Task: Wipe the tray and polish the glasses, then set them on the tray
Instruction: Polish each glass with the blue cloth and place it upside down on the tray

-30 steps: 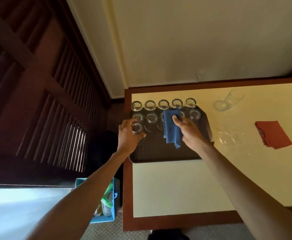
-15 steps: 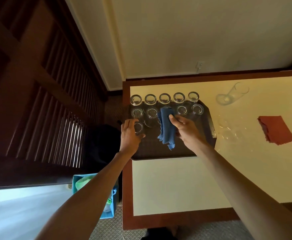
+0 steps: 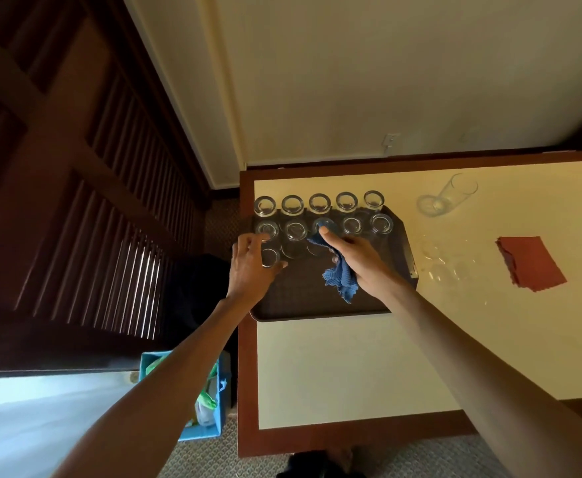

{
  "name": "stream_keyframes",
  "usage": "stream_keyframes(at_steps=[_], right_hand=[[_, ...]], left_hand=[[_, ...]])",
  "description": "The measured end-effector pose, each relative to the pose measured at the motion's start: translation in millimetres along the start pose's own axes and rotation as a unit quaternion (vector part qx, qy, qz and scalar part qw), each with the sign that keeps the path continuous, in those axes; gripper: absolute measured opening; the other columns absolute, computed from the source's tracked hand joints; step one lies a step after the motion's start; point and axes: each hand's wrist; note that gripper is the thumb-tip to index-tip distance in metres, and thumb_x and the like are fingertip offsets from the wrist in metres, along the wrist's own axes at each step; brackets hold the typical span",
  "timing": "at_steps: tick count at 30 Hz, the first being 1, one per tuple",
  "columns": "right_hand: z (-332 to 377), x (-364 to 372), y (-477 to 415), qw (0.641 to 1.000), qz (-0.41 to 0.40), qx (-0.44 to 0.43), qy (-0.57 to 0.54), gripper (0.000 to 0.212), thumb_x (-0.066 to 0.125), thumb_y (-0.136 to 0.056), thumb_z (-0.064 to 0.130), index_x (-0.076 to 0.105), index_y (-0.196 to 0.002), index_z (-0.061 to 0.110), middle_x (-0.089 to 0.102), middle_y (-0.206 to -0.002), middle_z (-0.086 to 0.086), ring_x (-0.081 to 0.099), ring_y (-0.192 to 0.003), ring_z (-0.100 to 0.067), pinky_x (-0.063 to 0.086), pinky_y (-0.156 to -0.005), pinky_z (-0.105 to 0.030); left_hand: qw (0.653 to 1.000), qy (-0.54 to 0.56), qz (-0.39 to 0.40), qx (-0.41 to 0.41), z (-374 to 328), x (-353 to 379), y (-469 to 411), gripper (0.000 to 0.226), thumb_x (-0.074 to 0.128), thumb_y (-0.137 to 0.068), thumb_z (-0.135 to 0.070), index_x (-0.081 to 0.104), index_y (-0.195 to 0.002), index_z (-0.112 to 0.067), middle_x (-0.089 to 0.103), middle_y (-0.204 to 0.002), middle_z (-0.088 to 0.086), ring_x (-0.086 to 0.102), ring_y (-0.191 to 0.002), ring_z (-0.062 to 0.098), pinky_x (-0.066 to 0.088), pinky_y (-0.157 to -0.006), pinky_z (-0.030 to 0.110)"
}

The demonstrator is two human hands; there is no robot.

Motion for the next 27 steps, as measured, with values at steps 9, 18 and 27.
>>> stream_keyframes(at_steps=[9,18,27], right_hand=[[43.1,-51.5,30.6,0.995,-0.010,-0.067,-0.075,0.020,0.070,-0.092,0.031,0.069,-0.097,0.012,0.065,-0.072,0.008,0.055,-0.065,-0.006,0.041,-0.063,-0.021],[61.8,-170.7,31.6,0.971,-0.090,-0.023,-0.220,0.036,0.054,-0.100,0.047,0.058,-0.106,0.013,0.053,-0.073,-0.003,0.051,-0.048,-0.010,0.044,-0.048,-0.021],[61.8,-318.3,-15.1,0.967,-0.161,-0.008,-0.199,0.022,0.051,-0.104,0.025,0.051,-0.084,0.015,0.040,-0.060,0.002,0.039,-0.048,-0.006,0.035,-0.043,-0.016]], left_hand=[[0.991,0.096,0.006,0.096,-84.5,-31.0,-15.6,0.028,0.071,-0.097,-0.014,0.065,-0.125,-0.010,0.066,-0.113,0.000,0.064,-0.092,0.005,0.057,-0.088,0.023],[0.985,0.118,0.056,0.115,-188.9,16.0,-45.9,0.022,0.065,-0.099,-0.013,0.065,-0.120,-0.017,0.068,-0.100,-0.005,0.064,-0.085,-0.002,0.051,-0.074,0.010],[0.983,0.091,0.139,0.076,-290.9,132.3,-108.0,0.032,0.074,-0.095,-0.026,0.060,-0.123,-0.021,0.066,-0.107,-0.001,0.066,-0.097,0.022,0.057,-0.090,0.040]])
Point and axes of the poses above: each hand's wrist, its own y-axis away from the middle knuckle, its own x-axis out of the palm, z = x × y
